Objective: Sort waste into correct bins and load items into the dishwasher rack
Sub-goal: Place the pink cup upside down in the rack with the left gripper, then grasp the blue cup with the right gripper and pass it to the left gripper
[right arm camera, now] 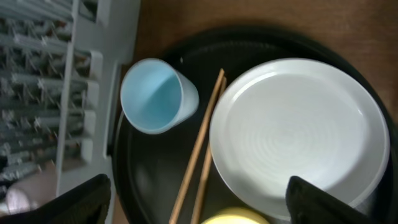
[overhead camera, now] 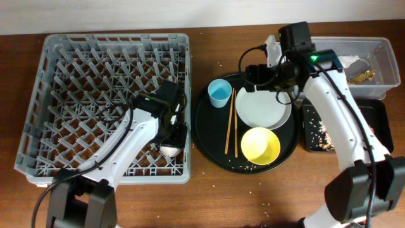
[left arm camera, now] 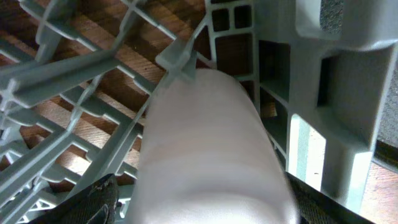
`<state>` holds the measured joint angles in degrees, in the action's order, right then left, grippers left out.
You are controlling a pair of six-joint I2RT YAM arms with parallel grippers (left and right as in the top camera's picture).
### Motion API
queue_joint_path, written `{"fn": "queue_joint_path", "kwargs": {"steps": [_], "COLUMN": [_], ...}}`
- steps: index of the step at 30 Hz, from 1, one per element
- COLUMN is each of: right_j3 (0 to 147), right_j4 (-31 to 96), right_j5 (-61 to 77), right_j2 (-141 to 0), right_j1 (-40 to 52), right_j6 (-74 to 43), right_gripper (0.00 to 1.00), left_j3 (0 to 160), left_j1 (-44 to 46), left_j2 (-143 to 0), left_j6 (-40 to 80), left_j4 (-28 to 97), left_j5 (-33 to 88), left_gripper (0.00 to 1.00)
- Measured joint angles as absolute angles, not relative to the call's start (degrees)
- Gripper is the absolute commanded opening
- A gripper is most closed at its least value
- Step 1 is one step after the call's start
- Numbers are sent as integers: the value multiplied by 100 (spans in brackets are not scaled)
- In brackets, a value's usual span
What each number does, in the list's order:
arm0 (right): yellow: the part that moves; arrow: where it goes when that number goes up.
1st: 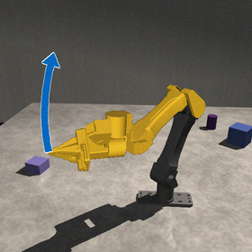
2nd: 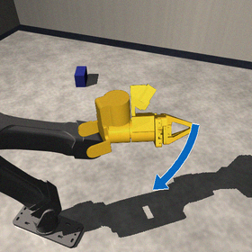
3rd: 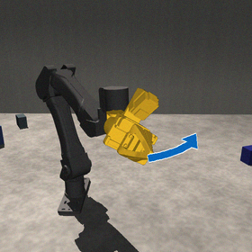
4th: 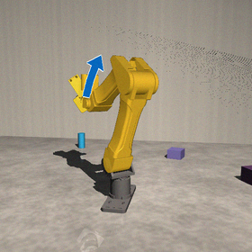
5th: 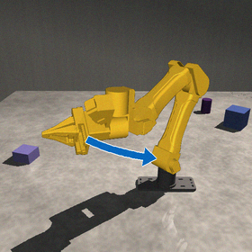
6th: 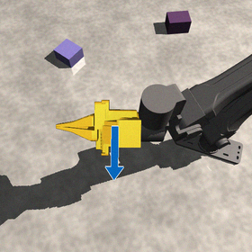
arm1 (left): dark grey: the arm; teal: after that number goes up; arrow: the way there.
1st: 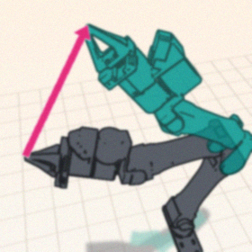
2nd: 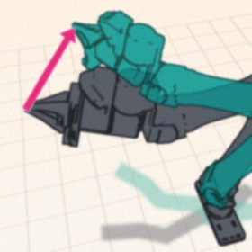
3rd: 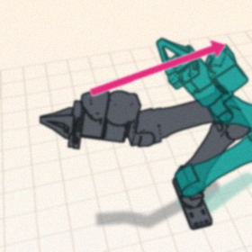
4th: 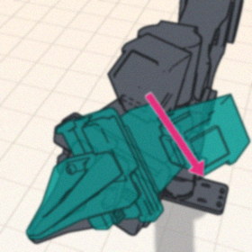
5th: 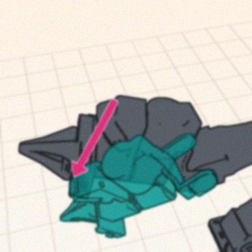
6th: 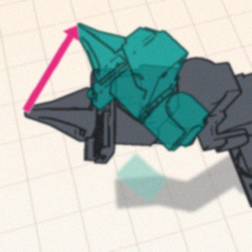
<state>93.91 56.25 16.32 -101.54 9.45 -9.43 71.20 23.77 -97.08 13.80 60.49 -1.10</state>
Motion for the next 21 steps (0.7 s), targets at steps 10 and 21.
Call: {"fn": "queue_joint_path", "kwargs": {"steps": [10, 21], "right_j3": [9397, 9389], "right_j4": [4368, 4823], "right_j5": [1623, 1872], "right_j2": [-11723, -12001], "right_j1": [1747, 1365], "right_j6": [-2213, -2561], "right_gripper": [37, 4], "left_j3": [8888, 8877], "left_j1": [1831, 1599], "left_j2": [-9721, -9721], "left_j6": [1754, 1931], "left_j4": [5688, 5378], "left_j5": [-23, 764], "left_gripper": [99, 99]}}
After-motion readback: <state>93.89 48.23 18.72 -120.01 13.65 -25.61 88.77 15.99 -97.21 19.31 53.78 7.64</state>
